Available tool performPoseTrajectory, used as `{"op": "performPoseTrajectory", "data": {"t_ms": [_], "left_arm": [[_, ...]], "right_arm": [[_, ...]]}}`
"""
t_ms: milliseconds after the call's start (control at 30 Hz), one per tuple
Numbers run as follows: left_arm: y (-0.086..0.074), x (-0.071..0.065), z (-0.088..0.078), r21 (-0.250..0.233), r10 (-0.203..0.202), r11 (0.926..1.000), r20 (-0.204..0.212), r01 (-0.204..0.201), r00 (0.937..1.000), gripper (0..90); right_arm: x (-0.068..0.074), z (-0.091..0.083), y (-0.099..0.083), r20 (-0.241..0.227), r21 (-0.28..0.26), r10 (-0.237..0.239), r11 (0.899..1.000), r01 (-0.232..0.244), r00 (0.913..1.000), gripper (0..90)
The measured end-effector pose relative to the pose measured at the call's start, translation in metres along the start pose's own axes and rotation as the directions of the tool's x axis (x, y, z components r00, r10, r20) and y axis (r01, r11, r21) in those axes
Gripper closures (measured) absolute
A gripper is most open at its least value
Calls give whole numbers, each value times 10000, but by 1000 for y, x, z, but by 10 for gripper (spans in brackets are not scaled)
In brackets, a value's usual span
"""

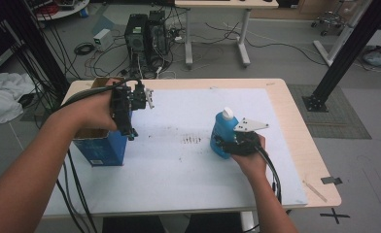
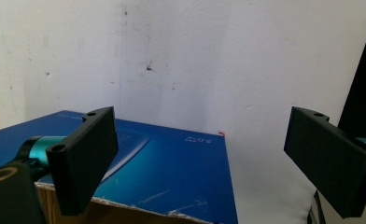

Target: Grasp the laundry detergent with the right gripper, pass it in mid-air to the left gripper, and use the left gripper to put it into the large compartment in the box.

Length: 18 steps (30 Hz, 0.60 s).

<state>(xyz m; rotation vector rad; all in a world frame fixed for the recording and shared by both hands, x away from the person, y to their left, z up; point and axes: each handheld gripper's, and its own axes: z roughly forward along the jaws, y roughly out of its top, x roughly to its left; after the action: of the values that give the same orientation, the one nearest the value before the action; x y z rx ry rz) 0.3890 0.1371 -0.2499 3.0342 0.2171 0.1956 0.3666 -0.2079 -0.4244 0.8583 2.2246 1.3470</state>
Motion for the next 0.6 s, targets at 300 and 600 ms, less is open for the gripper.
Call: {"op": "performPoseTrajectory", "data": {"t_ms": [300,600], "left_arm": [[1,-3,-4,-148,46,9999,-108,-47,9999,98],[7,-7,-9,-223,209,9995,-133,-212,9997,98]], "right_arm": [[0,-2,1,-180,-67,45,10000,-46,9998,455],[6,-15,10,-658,-335,-294,9991,273,9974,454]]}}
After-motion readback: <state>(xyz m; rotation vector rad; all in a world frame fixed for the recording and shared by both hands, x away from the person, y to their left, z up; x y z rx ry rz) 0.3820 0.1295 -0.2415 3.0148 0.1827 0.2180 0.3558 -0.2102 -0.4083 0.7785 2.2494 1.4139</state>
